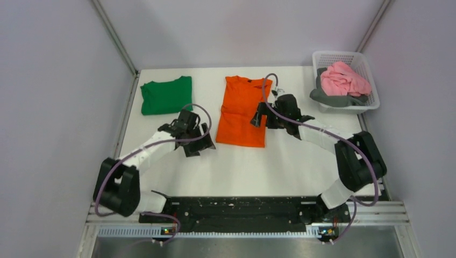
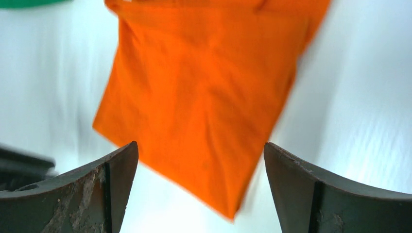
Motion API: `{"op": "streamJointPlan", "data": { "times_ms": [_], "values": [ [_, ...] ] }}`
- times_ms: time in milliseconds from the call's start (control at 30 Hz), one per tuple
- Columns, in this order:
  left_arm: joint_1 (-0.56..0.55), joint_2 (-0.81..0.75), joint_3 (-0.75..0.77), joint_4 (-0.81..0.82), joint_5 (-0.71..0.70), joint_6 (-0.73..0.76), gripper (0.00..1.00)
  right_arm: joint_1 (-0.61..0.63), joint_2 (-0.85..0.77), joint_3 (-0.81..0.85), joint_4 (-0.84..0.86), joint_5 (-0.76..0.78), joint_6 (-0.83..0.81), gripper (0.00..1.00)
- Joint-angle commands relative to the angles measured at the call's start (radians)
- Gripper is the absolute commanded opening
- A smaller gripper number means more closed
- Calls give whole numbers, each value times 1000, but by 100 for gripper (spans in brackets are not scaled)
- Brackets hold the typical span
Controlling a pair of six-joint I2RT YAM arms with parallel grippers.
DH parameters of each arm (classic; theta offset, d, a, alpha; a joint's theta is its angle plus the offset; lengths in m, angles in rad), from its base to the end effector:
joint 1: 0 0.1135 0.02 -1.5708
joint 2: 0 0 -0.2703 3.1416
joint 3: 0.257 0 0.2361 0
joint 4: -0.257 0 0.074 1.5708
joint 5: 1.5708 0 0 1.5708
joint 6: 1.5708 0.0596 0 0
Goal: Fold and stack the t-shirts
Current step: Fold the folded rectangular tshirt in 1/3 of the way, then grab one side of the 2/3 rectangular tshirt with both arms
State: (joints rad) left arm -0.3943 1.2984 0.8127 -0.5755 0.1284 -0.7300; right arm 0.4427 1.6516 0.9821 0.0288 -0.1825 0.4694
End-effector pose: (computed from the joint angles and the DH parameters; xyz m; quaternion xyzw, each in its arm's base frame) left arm 0.2207 -0.1001 0.2041 -0.1454 0.9549 -0.1866 0.1797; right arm 0.3247 0.1659 0.2090 -0.0290 0.8905 0.2698 0.3651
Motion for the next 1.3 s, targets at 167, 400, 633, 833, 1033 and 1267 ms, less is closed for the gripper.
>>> {"op": "streamJointPlan", "data": {
  "times_ms": [167,400,633,833,1033,1267],
  "values": [
    [-3,308,178,124,109,67,67,5,-321,-355,-11,-7,75,98],
    [-2,463,241,153,121,77,58,5,-330,-432,19,-53,126,96],
    [-2,562,292,168,148,78,38,31,-285,-443,43,-75,141,90],
    [-3,557,267,168,142,74,0,60,-211,-428,81,-47,160,75],
    [-5,521,209,196,151,62,0,75,-100,-401,96,-6,180,42],
    [-9,438,124,221,160,56,0,90,-110,-447,72,27,171,0]
  ]
}}
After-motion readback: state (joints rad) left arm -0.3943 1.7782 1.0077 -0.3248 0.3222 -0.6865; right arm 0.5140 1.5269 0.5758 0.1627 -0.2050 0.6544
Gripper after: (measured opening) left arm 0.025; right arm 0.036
